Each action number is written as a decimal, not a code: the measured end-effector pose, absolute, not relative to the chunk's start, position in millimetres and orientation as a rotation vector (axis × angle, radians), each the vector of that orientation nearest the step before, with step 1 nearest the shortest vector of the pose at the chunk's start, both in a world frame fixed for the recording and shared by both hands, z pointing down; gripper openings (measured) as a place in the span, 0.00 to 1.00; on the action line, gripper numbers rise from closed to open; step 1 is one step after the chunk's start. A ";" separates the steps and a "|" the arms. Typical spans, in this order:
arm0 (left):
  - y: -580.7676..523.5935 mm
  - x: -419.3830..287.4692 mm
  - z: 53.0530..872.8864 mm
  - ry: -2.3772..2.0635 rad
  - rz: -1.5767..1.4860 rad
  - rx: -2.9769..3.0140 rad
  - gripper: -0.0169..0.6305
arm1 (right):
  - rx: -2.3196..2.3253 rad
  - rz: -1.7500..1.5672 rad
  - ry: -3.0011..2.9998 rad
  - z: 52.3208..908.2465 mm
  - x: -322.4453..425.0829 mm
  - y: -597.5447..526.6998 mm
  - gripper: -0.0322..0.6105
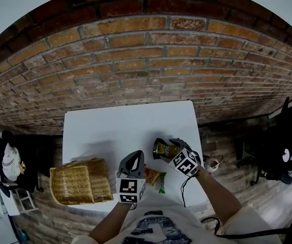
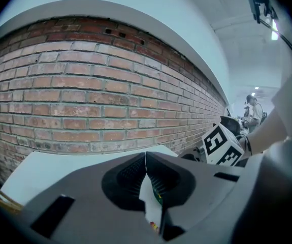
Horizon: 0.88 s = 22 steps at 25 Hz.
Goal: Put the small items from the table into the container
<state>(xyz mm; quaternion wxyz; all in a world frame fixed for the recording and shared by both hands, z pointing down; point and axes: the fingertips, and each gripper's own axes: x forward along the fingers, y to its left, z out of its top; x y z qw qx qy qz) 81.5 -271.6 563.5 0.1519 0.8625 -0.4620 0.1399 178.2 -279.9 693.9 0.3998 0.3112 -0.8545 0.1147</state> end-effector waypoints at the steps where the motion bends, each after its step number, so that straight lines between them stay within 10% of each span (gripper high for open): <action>1: -271.9 80.7 563.9 -1.327 0.405 2.473 0.11 | 0.768 0.292 -2.154 697.9 178.1 -280.5 0.60; 22: -273.7 70.3 570.3 -1.340 0.437 2.438 0.11 | 0.574 0.235 -2.024 736.1 181.0 -284.9 0.55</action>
